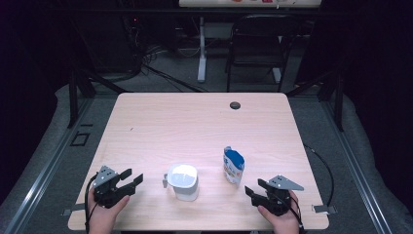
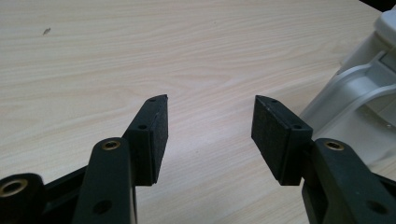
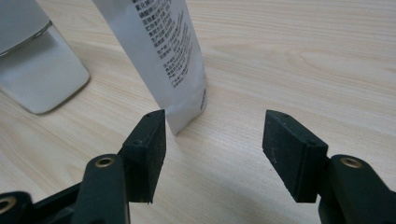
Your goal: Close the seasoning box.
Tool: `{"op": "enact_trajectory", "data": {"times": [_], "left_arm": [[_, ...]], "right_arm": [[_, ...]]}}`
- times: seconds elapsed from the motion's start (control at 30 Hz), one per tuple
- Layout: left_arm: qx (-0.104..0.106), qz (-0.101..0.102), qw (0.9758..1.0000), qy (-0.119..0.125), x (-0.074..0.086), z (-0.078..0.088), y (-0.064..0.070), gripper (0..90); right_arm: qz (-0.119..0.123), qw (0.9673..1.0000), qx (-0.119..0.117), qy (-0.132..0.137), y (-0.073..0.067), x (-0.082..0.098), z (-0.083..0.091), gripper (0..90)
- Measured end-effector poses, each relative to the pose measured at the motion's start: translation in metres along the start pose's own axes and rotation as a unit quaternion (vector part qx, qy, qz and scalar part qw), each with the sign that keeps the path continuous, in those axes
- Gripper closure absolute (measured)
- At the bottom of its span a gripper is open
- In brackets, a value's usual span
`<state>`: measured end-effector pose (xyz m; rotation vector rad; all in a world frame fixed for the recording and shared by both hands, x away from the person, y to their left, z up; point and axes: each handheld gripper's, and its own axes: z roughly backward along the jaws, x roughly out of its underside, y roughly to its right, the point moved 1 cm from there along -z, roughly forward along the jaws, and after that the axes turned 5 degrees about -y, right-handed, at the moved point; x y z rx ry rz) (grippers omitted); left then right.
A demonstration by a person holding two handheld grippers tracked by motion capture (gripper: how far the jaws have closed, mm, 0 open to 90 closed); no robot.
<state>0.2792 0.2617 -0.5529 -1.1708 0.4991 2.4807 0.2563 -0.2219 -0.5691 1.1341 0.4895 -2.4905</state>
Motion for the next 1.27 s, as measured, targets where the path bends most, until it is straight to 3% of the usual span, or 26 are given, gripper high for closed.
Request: {"op": "enact_trajectory", "data": {"times": [0.3,0.57,0.87,1.27], "left_arm": [[-0.018,0.005,0.9998,-0.012,0.009,-0.007,-0.010,47.1],[-0.044,0.013,0.9989,-0.009,0.013,-0.006,-0.021,40.2],[-0.051,0.020,0.9983,-0.022,0.017,-0.004,-0.026,40.8],[-0.062,0.026,0.9978,-0.005,0.016,0.002,-0.029,40.3]], "right_arm": [[-0.004,1.0000,0.005,0.001,0.003,0.001,-0.001,39.7],[-0.003,0.9999,0.011,-0.001,0.004,0.001,-0.002,39.4],[-0.006,0.9999,0.016,0.002,0.003,0.001,-0.002,38.4],[-0.011,0.9992,0.037,0.011,0.008,0.002,-0.001,37.2]]}}
